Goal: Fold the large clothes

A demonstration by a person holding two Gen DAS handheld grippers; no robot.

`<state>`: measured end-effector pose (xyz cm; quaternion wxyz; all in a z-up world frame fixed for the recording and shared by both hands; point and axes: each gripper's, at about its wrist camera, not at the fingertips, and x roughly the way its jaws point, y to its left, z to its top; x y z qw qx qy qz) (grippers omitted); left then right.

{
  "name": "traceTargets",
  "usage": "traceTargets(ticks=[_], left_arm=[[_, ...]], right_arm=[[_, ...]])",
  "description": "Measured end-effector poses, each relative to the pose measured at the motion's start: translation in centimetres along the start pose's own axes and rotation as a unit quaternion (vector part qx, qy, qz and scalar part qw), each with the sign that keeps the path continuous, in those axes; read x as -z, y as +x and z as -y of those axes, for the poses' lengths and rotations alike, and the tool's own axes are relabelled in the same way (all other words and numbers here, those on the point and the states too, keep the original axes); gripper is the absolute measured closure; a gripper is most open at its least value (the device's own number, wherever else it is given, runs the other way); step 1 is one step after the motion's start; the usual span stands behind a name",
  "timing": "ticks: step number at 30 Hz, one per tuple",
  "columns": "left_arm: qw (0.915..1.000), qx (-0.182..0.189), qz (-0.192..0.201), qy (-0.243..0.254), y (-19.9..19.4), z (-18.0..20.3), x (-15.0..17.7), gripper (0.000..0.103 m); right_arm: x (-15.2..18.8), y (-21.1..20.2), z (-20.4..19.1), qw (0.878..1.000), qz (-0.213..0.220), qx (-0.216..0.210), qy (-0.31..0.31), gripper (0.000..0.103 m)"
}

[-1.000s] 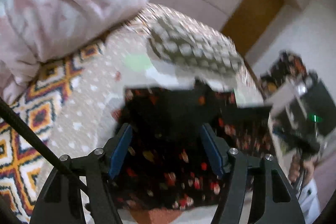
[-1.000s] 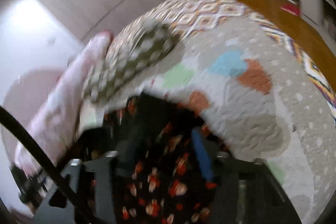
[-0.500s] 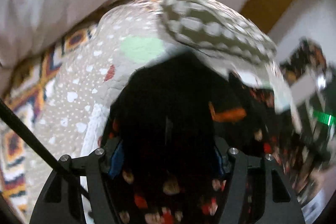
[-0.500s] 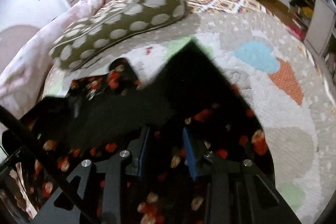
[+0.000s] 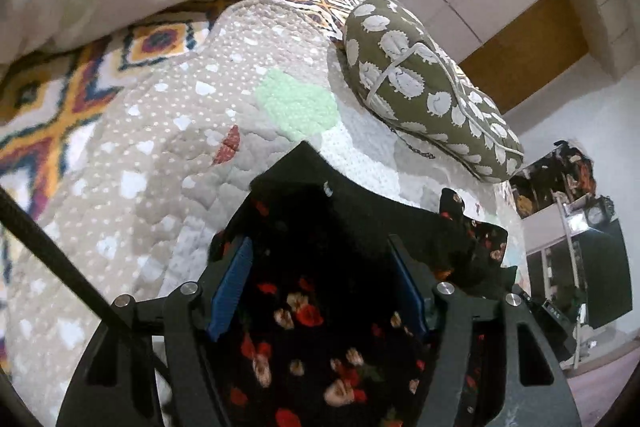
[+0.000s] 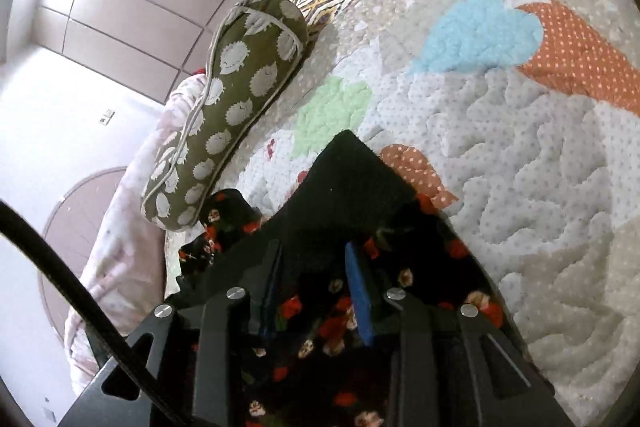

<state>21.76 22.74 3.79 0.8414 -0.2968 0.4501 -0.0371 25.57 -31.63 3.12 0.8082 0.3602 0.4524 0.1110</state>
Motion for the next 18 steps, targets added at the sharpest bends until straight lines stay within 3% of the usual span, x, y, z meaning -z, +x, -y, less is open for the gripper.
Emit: traceTargets(ticks=[4,6,10,13,17,18], left_arm=[[0.9984,-0.043,0.006,0.036,-3.5,1.7,1.3,0.037],[0.995,-0.068,0.018,0.071,-5.5,2.8,2.3,0.037],[0.9901,-0.084,0.026,0.109,-8.5,3.2,5.1,0.035],[0.986,-0.104,0.007,0.13,-9.0,2.4,7.9,0.034],[0.9765,-0.161,-0.021,0.142,-8.1,-0.1,11.3,0.034],[0.9752,-0.17,-0.027,0.139,-7.8,-0.9,11.9,0.03]], right_arm=[[0.1,-0.9,-2.2,0.997,-0.011,0.069,-0.037,0.07],[0.6,-2.7,-4.0,0.993,0.003,0.099,-0.07,0.061],[2.6,-6.6,-7.5,0.988,0.016,0.096,-0.123,0.057],[5.0,-8.7,-9.6,0.982,0.012,0.094,-0.161,0.057],[9.0,-10.3,-9.0,0.977,-0.002,0.099,-0.186,0.057],[9.9,-10.2,-8.2,0.976,-0.005,0.11,-0.187,0.057]])
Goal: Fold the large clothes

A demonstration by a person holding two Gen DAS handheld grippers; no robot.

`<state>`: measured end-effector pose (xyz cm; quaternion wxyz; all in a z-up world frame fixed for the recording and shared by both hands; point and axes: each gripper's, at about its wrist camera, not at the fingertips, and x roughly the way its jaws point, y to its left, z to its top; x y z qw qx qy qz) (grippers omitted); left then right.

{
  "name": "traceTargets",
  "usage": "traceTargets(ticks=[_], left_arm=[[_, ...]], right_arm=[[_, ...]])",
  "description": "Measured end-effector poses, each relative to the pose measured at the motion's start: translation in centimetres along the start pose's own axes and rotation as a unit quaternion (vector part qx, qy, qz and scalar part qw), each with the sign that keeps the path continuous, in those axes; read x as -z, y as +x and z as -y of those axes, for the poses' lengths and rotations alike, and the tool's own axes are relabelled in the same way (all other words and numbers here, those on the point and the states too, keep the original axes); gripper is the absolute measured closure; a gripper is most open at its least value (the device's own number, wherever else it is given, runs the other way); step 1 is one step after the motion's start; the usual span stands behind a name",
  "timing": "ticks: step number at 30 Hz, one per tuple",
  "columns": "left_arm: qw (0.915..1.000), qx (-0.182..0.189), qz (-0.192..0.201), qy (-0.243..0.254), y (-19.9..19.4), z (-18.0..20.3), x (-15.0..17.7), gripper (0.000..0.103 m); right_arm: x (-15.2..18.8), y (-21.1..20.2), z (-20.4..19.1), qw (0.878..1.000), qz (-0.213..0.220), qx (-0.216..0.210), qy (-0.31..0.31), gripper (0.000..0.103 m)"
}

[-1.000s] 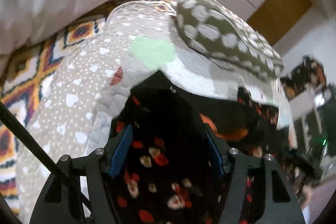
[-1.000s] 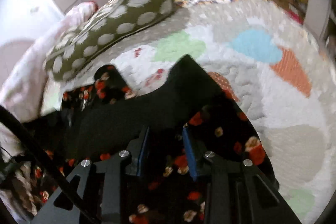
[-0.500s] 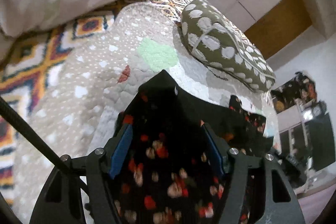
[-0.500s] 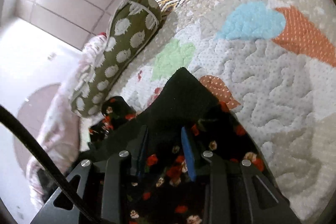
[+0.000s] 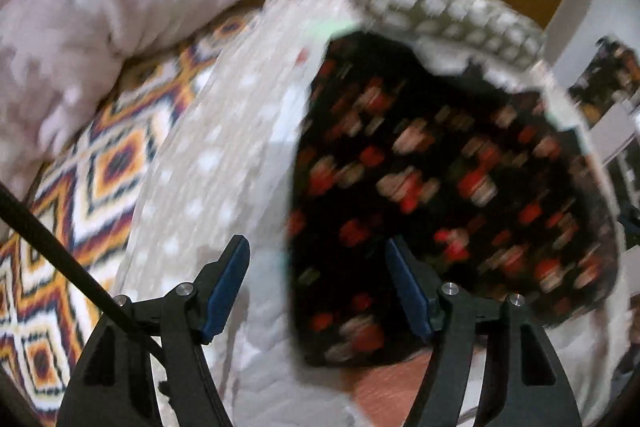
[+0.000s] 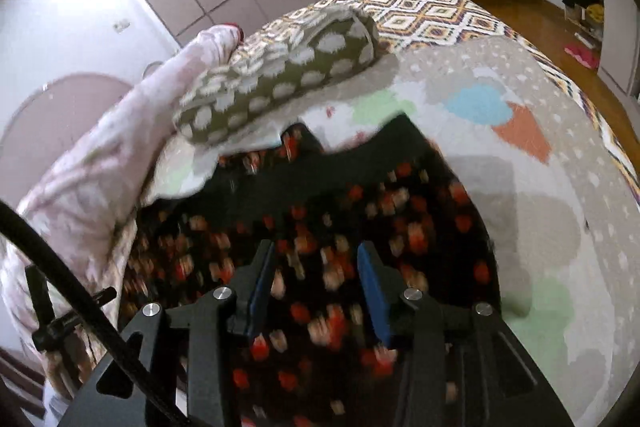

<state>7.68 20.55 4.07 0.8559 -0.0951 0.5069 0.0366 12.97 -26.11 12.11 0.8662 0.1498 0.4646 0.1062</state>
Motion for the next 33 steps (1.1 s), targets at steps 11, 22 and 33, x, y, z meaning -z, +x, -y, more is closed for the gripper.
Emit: traceTargets(ticks=[11,22,33], left_arm=[[0.9981,0.019,0.04,-0.043,-3.2,-1.6,2.2,0.024],[0.9961,0.027,0.065,-0.053,-0.5,-1.7,4.2,0.037],[0.9936,0.026,0.103,-0.039,0.2,-2.0,4.6,0.023]], right_arm=[[2.4,-0.6,-0.7,1.0,-0.016,0.013,0.018,0.061],[2.1,8.4,-23.4,0.98,-0.097,-0.067,-0.163,0.079],[-3.2,24.6,-29.3,0.978,-0.131,0.048,-0.158,0.079]])
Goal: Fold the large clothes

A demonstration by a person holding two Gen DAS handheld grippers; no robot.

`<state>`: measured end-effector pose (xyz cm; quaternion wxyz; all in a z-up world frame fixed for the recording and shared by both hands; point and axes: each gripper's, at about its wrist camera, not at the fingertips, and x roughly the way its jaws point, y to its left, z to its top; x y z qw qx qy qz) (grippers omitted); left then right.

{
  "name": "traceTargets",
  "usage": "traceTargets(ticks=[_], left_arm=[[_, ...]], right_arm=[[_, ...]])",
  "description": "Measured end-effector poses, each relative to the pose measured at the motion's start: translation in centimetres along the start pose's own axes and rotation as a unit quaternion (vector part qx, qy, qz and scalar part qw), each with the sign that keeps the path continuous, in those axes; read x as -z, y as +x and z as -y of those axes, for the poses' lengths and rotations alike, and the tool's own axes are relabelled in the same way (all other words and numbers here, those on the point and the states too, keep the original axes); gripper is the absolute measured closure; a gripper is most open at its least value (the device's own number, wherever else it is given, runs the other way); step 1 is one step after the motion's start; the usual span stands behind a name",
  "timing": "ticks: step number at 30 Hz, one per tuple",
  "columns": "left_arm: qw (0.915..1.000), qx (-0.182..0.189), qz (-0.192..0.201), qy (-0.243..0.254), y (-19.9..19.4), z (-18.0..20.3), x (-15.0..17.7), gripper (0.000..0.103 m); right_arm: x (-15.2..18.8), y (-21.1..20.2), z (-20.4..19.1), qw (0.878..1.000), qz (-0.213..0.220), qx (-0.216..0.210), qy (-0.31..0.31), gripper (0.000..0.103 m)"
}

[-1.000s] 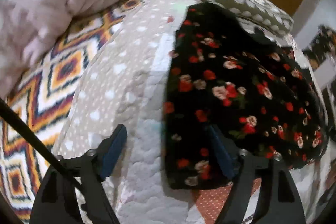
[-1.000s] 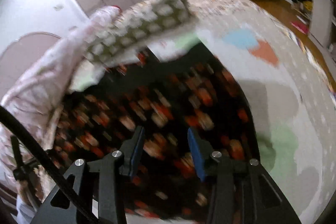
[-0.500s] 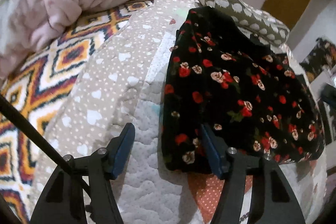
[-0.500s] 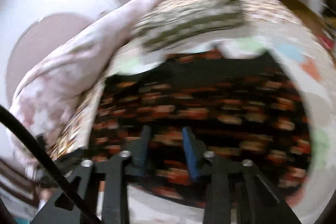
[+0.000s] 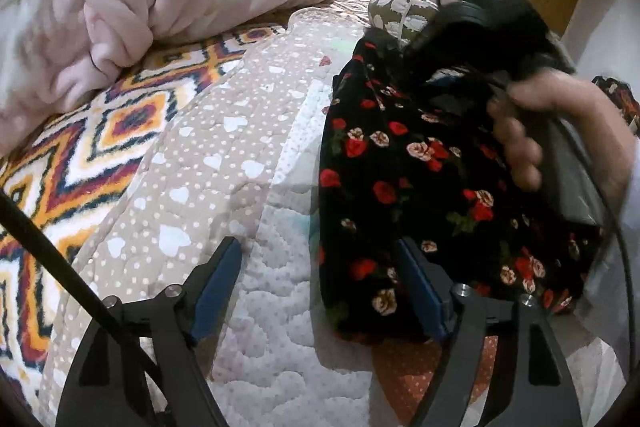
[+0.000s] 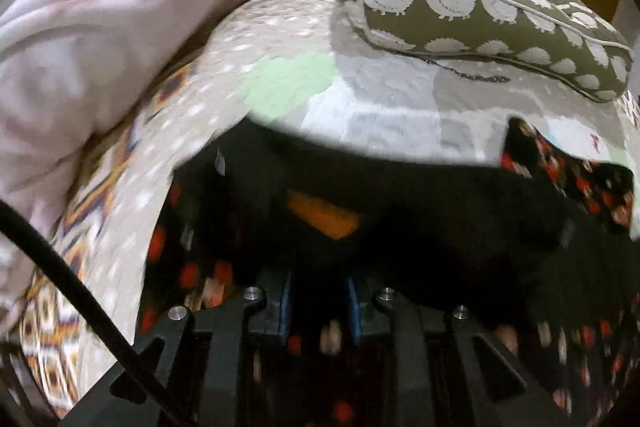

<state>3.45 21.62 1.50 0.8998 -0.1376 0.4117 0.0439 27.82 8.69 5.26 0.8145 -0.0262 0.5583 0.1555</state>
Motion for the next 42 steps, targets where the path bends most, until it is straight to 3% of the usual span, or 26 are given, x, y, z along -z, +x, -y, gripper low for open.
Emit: traceTargets(ticks=[6,10,13,16,21,24,27,29,31,34,36,38,42], left_arm=[[1.0,-0.005,0.004,0.004,0.1,0.1,0.0,0.021],[0.9999,-0.009,0.006,0.004,0.2,0.1,0.0,0.02],[0.9999,-0.005,0.011,0.001,0.1,-0.1,0.2,0.019],[0.9995,0.019,0.017,-0.017,-0.2,-0.9,0.3,0.019],[0.9963,0.061,0.017,-0.058,-2.1,-2.2,0.7,0.019],[0.9897,0.117,0.016,-0.081,-4.5,-2.0,1.7,0.019],[0.9787,0.187,-0.009,-0.083,-5.6,-0.5,2.7,0.018],[0.9737,0.21,-0.022,-0.086,-5.5,0.8,3.0,0.016],[0.9689,0.228,-0.034,-0.089,-4.8,2.0,3.2,0.016],[0.9641,0.236,-0.066,-0.103,-2.8,3.4,3.2,0.016],[0.9604,0.236,-0.078,-0.125,-1.6,3.3,3.0,0.016],[0.9523,0.247,-0.079,-0.16,-0.5,2.5,2.7,0.016],[0.9329,0.277,-0.076,-0.217,0.7,1.1,1.7,0.012]], right_arm=[[-1.7,-0.2,0.2,1.0,0.009,-0.002,0.025,0.079],[-0.9,-4.9,0.7,0.999,0.033,-0.024,0.016,0.078],[1.1,-10.2,2.3,0.998,0.054,-0.036,0.011,0.069],[4.8,-15.6,5.3,0.997,0.07,-0.037,0.008,0.062],[13.7,-22.5,13.2,0.994,0.088,-0.043,0.058,0.054],[20.3,-25.3,18.8,0.988,0.103,-0.053,0.104,0.041],[26.7,-26.0,24.0,0.977,0.109,-0.089,0.158,0.034],[30.1,-24.9,26.5,0.964,0.112,-0.128,0.205,0.033],[32.8,-23.4,28.5,0.943,0.116,-0.179,0.256,0.033],[35.0,-20.9,29.9,0.901,0.133,-0.252,0.327,0.031],[35.2,-19.8,29.8,0.886,0.142,-0.273,0.348,0.03],[35.1,-19.0,29.5,0.88,0.147,-0.28,0.353,0.029],[34.0,-17.6,29.1,0.886,0.15,-0.257,0.355,0.028]])
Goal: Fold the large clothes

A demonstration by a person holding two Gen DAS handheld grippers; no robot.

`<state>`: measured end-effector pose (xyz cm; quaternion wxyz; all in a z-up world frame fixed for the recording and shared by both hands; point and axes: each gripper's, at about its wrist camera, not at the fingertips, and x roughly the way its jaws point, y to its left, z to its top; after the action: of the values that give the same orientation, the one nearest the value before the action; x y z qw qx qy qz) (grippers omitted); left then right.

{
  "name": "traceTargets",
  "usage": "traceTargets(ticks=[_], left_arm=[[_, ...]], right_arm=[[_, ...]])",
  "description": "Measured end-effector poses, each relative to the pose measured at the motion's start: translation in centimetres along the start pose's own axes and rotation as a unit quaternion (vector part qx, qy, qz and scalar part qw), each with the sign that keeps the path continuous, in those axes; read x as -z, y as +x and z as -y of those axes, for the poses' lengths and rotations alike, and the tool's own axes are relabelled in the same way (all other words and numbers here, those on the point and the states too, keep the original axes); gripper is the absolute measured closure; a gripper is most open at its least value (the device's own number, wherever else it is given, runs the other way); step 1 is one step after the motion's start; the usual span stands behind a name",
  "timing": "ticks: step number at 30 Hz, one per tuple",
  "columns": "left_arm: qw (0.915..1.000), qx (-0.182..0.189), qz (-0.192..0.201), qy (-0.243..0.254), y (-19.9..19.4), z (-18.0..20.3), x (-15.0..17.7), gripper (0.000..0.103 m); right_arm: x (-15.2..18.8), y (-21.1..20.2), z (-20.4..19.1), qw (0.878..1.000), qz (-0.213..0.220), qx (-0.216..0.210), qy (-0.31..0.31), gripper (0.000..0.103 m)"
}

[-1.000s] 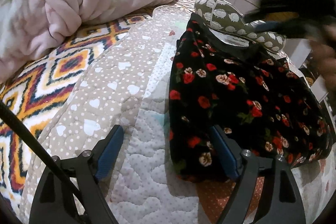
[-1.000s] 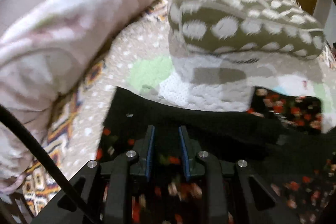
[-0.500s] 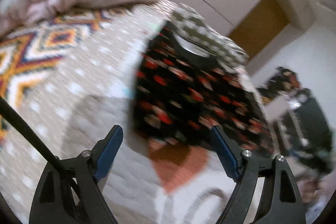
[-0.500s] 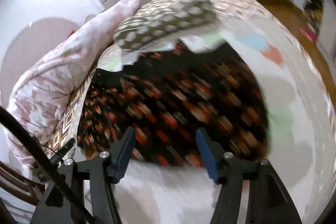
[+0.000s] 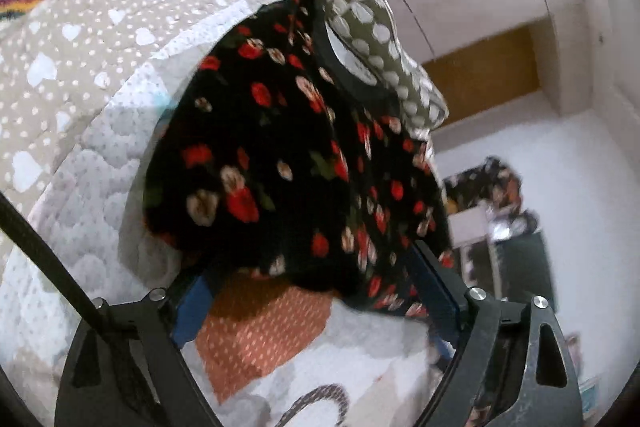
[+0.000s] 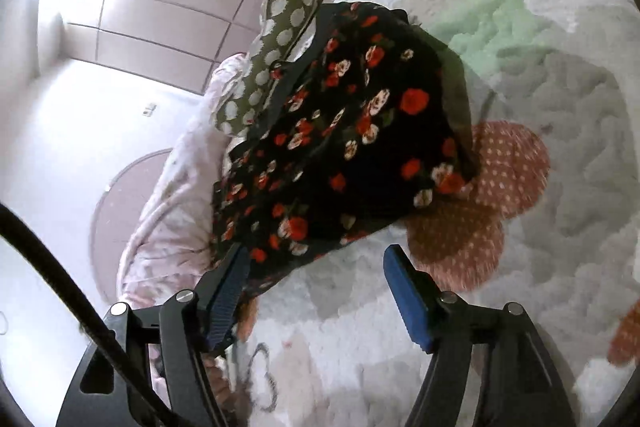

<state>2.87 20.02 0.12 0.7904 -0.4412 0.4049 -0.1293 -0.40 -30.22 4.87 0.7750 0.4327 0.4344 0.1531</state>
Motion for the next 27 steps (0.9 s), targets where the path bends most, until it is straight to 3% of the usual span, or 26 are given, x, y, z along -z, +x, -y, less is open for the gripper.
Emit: traceTargets(ticks=[5,12,18,23,27], left_arm=[[0.9997,0.018,0.001,-0.016,0.9,0.2,-1.7,0.005],[0.998,0.057,0.001,-0.026,-0.5,-0.7,-2.0,0.004],[0.9989,0.019,0.042,-0.009,-4.3,-2.6,-1.0,0.004],[0.9994,0.02,0.025,0.014,-3.6,-2.1,-0.5,0.004],[0.9989,0.033,-0.007,0.033,-0.8,-0.3,-0.8,0.003]], right_arm=[[-1.4,1.2,1.0,0.999,0.023,-0.004,0.031,0.024],[-2.1,1.3,1.7,0.998,0.029,-0.031,0.052,0.023],[-1.2,0.2,1.9,0.999,0.032,0.003,0.014,0.025],[-0.8,-0.8,2.7,0.999,0.045,-0.002,0.023,0.025],[-1.2,-0.4,2.7,0.998,0.049,-0.002,0.027,0.023]])
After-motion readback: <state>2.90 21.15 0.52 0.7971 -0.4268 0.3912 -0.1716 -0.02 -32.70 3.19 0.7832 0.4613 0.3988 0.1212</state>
